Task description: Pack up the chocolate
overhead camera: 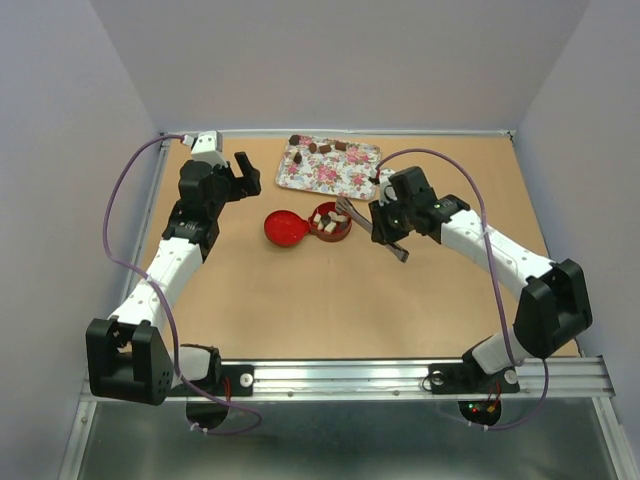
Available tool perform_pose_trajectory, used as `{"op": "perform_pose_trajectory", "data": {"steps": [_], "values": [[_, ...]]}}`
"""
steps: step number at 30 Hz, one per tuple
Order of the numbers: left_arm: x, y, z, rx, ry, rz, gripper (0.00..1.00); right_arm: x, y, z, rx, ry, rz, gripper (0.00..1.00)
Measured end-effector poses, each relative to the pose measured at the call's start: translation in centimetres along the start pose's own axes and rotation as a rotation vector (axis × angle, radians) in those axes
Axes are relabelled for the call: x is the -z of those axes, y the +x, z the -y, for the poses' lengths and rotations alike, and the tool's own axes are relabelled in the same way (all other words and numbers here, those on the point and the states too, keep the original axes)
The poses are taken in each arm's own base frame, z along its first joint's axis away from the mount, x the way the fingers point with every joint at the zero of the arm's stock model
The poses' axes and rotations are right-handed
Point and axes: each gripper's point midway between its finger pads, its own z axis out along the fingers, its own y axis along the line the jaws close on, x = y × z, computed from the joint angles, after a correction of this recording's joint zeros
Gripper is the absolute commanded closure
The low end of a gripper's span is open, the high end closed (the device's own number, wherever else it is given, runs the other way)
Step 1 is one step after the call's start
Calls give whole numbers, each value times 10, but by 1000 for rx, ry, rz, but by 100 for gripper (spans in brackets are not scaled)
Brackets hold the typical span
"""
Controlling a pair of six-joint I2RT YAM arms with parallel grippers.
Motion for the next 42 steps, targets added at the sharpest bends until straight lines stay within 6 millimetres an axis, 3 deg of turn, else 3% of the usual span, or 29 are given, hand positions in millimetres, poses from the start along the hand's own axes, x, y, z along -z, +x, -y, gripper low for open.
{"op": "perform_pose_trajectory", "data": {"steps": [12, 30, 36, 42], "values": [[0, 0, 0, 0, 0, 0, 1, -7, 6, 1, -5, 5, -27, 58], [0, 0, 0, 0, 0, 0, 1, -6, 2, 7, -7, 44, -19, 59], [0, 0, 0, 0, 0, 0, 1, 1, -15, 11, -1, 81, 19, 59], [0, 0, 0, 0, 0, 0, 1, 17, -56, 13, 23, 114, 110, 59]]}}
